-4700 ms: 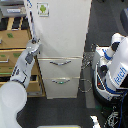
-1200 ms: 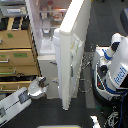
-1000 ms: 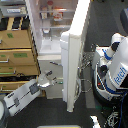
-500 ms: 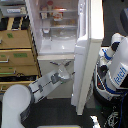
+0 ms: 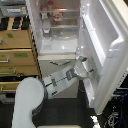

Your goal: Opening the fridge

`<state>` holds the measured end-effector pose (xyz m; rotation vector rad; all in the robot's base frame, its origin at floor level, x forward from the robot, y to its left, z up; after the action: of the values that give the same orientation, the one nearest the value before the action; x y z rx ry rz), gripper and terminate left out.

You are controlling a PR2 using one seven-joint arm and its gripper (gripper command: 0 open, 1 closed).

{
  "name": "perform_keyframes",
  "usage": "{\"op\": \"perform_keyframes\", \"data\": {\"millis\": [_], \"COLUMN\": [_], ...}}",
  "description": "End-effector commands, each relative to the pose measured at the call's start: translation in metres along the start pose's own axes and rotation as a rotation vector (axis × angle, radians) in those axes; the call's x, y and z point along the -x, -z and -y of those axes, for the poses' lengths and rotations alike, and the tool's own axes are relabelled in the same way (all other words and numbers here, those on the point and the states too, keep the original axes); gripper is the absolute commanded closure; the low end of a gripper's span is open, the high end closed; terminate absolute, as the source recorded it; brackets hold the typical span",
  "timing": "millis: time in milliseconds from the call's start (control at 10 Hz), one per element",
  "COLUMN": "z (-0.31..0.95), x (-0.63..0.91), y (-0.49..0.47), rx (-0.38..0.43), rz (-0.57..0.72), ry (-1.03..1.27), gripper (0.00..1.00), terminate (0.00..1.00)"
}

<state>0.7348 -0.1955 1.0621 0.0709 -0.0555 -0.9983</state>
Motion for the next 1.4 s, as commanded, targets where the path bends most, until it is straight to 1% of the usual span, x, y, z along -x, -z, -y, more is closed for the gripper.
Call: {"op": "perform_keyframes", "data": {"millis": [100, 200, 300, 500, 600, 700, 800, 900, 1000, 1100, 1200, 1300, 1400], "z": [0.723, 0.697, 0.591, 0.373, 0.308, 0.216, 0.187, 0.135, 0.079, 0.057, 0.025, -0.008, -0.031], "x": [-0.025, -0.027, -0.027, 0.056, 0.099, 0.201, 0.234, 0.280, 0.334, 0.359, 0.396, 0.425, 0.440], "y": [-0.490, -0.482, -0.436, -0.288, -0.222, -0.120, -0.095, -0.066, -0.052, -0.044, -0.033, -0.028, -0.026], "rx": [-0.191, -0.185, -0.148, -0.085, -0.073, 0.073, 0.147, 0.166, 0.203, 0.205, 0.200, 0.152, 0.146], "rz": [0.258, 0.254, 0.227, 0.181, 0.155, 0.146, 0.163, 0.210, 0.257, 0.269, 0.311, 0.368, 0.426], "ry": [0.797, 0.780, 0.699, 0.505, 0.458, 0.343, 0.294, 0.189, 0.050, -0.019, -0.136, -0.228, -0.272], "gripper": [0.00, 0.00, 0.00, 0.00, 0.00, 0.00, 0.00, 0.00, 0.00, 0.00, 0.00, 0.00, 0.00], "terminate": [0.00, 0.00, 0.00, 0.00, 0.00, 0.00, 0.00, 0.00, 0.00, 0.00, 0.00, 0.00, 0.00]}}
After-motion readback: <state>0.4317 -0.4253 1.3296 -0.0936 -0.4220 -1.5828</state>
